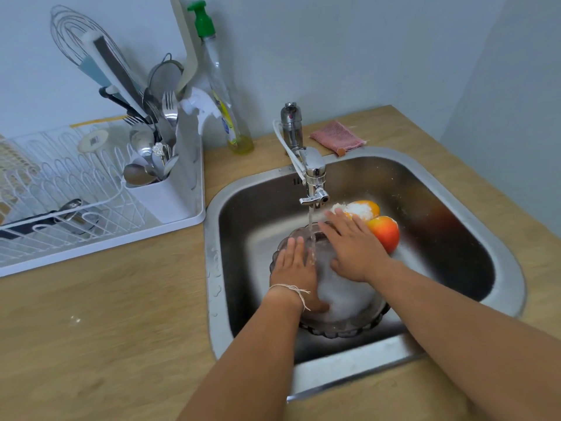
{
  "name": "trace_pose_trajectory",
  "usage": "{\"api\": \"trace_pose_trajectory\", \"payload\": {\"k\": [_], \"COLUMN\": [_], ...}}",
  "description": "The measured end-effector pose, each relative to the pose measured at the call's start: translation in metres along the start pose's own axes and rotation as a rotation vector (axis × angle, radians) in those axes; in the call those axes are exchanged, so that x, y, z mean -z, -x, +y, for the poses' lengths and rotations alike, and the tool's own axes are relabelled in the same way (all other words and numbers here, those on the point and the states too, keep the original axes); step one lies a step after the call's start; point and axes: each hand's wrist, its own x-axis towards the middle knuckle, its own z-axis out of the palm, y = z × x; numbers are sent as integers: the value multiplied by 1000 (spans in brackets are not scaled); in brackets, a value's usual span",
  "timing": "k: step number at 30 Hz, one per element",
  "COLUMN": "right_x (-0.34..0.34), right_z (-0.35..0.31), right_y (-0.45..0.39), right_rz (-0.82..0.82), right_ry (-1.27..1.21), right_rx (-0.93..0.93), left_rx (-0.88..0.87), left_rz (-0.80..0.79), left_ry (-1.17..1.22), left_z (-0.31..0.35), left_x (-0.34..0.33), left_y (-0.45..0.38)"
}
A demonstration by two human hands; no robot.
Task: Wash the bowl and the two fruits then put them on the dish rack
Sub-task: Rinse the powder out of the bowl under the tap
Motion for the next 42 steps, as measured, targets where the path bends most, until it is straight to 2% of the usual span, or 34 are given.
{"api": "trace_pose_trajectory", "payload": {"k": [4, 6, 8, 10, 15, 18, 21, 23, 27, 32, 38, 42], "right_x": [-6, -10, -14, -16, -16, -16, -15, -13, -8, -4, -3, -2], "right_z": [-3, -7, -9, -8, -3, -2, -1, 2, 9, 3, -9, -24], "right_y": [3, 3, 4, 3, 0, -1, 2, 3, 2, 7, 9, 12], "right_rz": [-278, -398, -488, -472, -269, -313, -396, -372, -254, -438, -552, -568], "right_ry": [47, -20, -113, -139, -183, -166, -145, -122, -81, -71, 18, 119], "right_rx": [77, 91, 92, 110, 127, 112, 82, 71, 68, 31, -98, -136], "left_rx": [-123, -86, -23, 2, -66, -28, 9, 26, 9, -86, 72, 171], "left_rz": [-93, -99, -33, 6, -148, -159, -67, -37, -84, -182, -175, -82], "left_ry": [106, 153, 105, 62, 135, 128, -30, -57, -58, 80, 7, -66], "left_z": [5, 1, 0, 1, 0, 1, 6, 9, 5, 5, 11, 6], "left_x": [0, 0, -1, -2, -8, -7, -4, -1, -2, 5, -2, -1], "left_y": [4, 4, 3, 2, 3, -1, -3, -1, 1, 5, 3, 1]}}
